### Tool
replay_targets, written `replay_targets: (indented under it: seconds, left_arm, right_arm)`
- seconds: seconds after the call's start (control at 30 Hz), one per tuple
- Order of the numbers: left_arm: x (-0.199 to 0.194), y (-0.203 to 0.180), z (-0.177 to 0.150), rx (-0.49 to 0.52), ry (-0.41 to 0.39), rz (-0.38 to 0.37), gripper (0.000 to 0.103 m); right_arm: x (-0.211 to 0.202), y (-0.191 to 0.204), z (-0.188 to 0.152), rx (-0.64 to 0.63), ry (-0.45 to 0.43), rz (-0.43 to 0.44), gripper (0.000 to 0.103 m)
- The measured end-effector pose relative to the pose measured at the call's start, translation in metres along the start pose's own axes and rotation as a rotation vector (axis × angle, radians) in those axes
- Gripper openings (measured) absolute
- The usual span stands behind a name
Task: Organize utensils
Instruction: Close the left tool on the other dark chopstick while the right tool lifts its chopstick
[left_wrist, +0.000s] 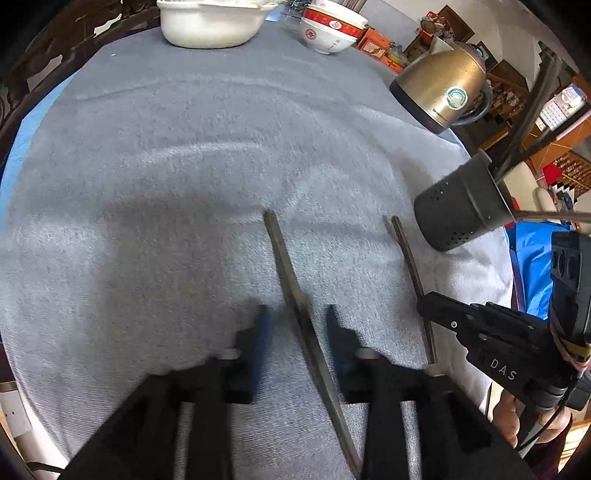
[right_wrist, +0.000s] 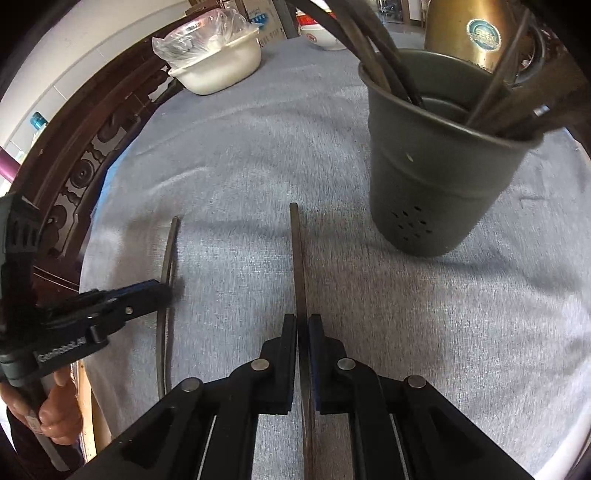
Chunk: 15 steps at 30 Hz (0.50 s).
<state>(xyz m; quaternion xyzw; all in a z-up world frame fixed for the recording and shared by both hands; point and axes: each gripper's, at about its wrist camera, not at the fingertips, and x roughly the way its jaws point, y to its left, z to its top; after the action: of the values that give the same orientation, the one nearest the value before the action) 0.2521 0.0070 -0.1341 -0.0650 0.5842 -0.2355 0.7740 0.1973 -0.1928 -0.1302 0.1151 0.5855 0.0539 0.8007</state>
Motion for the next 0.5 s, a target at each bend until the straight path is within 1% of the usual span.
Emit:
replay_targets:
  seconds: [0.03,0.17,0.33,0.37,0.43,0.47,0.5]
  left_arm:
    - [-0.002,0.002,0.002,-0.008,-0.009,0.005,0.053]
    - [-0.005,0.005,0.013,-0.031,-0.023,0.014,0.053]
    - [-0.002,0.001,0.023,-0.046,-0.033,0.054,0.051]
    - [0.000,0.000,0.024,-0.049,-0.035,0.056,0.049]
    - [0.003,-0.002,0.025,-0.056,-0.028,0.063,0.037]
    - [0.006,-0.004,0.026,-0.059,-0.022,0.067,0.033]
    - [0.009,-0.005,0.026,-0.060,-0.017,0.073,0.027]
  right_arm:
    - [0.000,0.000,0.001,-0.002,0.004,0.000,0.009]
    - [0.000,0.001,0.006,0.003,-0.009,-0.002,0.009]
    - [-0.001,0.005,0.014,-0.007,-0.035,-0.008,0.009]
    - [0.000,0.007,0.017,-0.007,-0.038,-0.013,0.009]
    - [0.002,0.009,0.022,-0.006,-0.042,-0.010,0.009]
    - [0.004,0.009,0.025,-0.003,-0.045,-0.018,0.009]
    - [0.005,0.009,0.025,0.000,-0.049,-0.024,0.009]
